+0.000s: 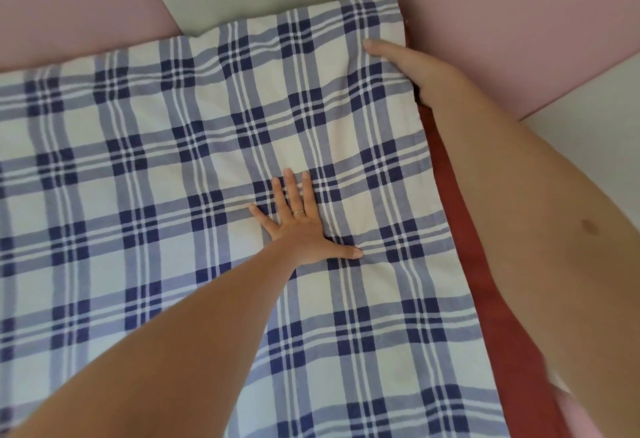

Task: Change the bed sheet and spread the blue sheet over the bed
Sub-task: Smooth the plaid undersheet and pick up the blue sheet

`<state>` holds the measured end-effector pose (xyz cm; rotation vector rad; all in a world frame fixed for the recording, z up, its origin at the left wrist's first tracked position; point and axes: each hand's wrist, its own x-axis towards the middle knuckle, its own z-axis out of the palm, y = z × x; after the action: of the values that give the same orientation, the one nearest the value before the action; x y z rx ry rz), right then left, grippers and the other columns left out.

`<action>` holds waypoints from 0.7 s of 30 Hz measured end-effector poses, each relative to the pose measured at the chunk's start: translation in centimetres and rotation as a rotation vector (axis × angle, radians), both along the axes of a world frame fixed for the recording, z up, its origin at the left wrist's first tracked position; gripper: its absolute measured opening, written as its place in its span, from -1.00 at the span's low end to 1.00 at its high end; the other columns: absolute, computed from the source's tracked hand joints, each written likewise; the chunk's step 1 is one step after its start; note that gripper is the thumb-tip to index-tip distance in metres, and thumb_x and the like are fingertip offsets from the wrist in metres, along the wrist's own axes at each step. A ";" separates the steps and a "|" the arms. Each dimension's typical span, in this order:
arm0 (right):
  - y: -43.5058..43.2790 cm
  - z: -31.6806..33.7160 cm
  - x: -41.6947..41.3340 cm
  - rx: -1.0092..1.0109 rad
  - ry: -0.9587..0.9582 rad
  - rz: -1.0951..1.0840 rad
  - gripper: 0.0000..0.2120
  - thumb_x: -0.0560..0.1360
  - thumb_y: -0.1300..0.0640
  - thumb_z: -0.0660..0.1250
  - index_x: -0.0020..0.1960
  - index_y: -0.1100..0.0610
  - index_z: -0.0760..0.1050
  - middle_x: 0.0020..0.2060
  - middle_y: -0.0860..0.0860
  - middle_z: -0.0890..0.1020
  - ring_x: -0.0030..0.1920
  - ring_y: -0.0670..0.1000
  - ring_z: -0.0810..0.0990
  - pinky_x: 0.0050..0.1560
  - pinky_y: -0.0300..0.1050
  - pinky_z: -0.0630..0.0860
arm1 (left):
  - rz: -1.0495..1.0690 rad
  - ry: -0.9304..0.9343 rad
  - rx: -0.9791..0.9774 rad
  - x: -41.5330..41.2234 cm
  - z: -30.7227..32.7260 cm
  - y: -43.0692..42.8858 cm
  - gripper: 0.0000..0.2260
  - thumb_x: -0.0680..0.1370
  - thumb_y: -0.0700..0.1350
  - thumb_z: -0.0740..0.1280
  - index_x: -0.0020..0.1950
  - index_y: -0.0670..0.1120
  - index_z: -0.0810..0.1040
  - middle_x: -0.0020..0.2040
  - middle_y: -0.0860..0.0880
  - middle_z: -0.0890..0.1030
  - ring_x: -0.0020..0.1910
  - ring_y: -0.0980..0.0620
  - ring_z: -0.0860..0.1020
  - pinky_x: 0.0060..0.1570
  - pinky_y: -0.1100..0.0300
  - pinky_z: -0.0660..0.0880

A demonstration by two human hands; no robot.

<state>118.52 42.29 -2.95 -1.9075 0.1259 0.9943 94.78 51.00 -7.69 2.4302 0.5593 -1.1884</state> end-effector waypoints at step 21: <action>-7.6 -2.4 -11.4 -0.450 -0.729 0.112 -0.30 0.55 -0.16 0.20 0.53 0.18 0.06 0.48 0.14 0.20 0.43 0.14 0.26 0.40 0.11 0.29 | 0.015 -0.040 0.056 -0.3 -0.4 -0.4 0.33 0.09 0.59 0.27 0.10 -0.02 -0.79 0.17 -0.07 -0.76 0.24 -0.15 -0.65 0.21 -0.41 -0.43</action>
<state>107.07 34.70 -5.39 -2.5985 -0.2012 0.2934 94.50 50.61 -8.09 2.4862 0.6051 -1.1300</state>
